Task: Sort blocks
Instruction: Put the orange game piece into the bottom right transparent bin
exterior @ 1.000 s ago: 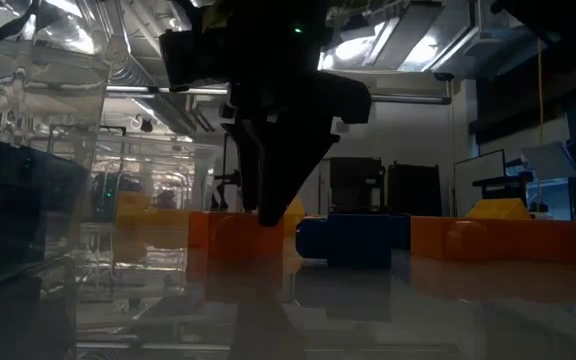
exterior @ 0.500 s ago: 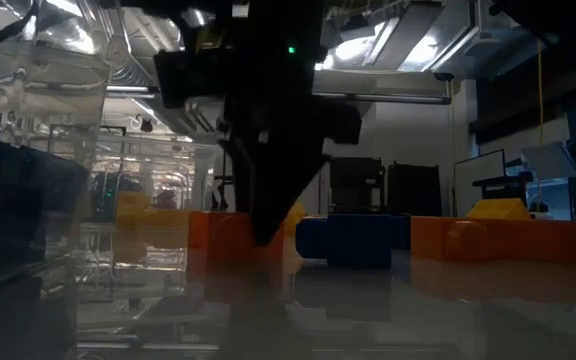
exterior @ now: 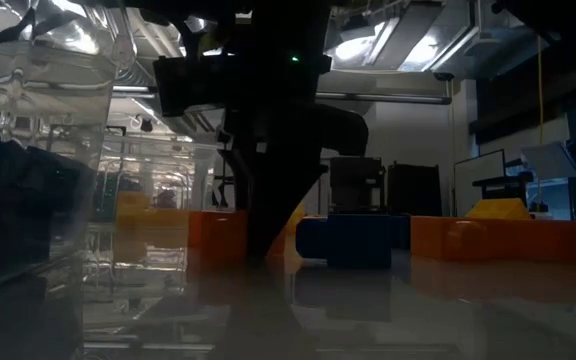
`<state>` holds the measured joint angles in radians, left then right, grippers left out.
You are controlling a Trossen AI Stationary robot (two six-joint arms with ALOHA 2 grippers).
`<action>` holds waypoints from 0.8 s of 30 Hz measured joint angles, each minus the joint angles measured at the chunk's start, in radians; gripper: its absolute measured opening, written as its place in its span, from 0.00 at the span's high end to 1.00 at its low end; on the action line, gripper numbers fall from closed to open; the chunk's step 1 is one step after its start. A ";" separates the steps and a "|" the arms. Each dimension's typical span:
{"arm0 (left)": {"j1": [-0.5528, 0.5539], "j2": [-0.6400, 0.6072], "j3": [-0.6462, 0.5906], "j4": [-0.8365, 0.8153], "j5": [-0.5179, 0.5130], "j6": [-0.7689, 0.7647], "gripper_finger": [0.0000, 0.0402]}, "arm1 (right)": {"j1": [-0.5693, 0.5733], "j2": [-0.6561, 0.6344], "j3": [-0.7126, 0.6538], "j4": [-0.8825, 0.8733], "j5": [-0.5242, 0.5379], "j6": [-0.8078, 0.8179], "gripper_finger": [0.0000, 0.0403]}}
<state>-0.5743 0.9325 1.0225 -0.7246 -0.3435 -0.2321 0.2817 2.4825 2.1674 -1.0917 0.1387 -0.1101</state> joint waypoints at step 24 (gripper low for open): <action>0.000 -0.015 0.000 0.002 0.000 0.084 0.51 | -0.029 -0.066 0.188 -0.249 0.059 -0.001 0.60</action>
<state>-0.5743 0.9179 1.0225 -0.7227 -0.3439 -0.1486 0.2524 2.4161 2.3555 -1.3402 0.1979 -0.1112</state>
